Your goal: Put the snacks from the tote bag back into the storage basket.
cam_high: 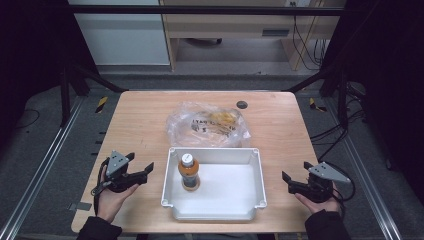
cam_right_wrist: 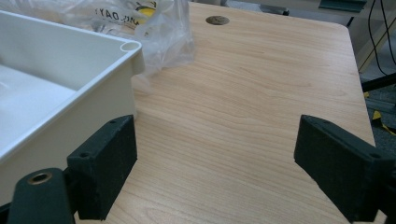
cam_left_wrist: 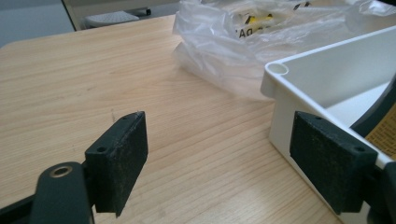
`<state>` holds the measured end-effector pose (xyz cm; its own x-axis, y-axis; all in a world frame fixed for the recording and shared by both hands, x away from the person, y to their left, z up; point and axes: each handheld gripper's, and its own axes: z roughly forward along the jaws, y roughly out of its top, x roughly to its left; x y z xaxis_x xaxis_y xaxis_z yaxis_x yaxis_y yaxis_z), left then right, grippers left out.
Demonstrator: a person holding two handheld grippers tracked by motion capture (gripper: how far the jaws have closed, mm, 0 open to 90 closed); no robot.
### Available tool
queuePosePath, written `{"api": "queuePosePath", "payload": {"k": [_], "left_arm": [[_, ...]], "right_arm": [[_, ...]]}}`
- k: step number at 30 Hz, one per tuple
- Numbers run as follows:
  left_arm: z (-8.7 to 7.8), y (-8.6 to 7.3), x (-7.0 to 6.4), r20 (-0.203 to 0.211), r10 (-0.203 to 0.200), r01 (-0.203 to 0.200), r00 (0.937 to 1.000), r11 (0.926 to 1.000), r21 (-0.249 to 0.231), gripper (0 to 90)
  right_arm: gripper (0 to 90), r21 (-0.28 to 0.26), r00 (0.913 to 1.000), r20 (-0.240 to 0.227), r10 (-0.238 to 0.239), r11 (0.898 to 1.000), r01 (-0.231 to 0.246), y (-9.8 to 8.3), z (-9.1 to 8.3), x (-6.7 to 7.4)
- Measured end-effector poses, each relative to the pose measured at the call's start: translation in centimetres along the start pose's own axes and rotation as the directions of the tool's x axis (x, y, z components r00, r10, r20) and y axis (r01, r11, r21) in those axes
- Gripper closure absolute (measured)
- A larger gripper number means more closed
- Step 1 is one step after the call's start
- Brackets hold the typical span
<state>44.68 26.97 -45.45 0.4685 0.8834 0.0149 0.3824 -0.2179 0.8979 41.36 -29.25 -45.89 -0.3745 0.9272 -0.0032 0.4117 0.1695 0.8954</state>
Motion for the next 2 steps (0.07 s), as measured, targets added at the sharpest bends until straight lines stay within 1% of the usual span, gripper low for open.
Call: {"api": "queuePosePath", "payload": {"k": [2], "left_arm": [[0.09, -0.09, 0.16, -0.006, 0.005, -0.005, 1.0, 0.9999, 0.009, 19.3]], "right_arm": [[13.3, 0.003, 1.0, 0.001, -0.003, 1.0, 0.003, -0.05, 0.05, -0.04]]}}
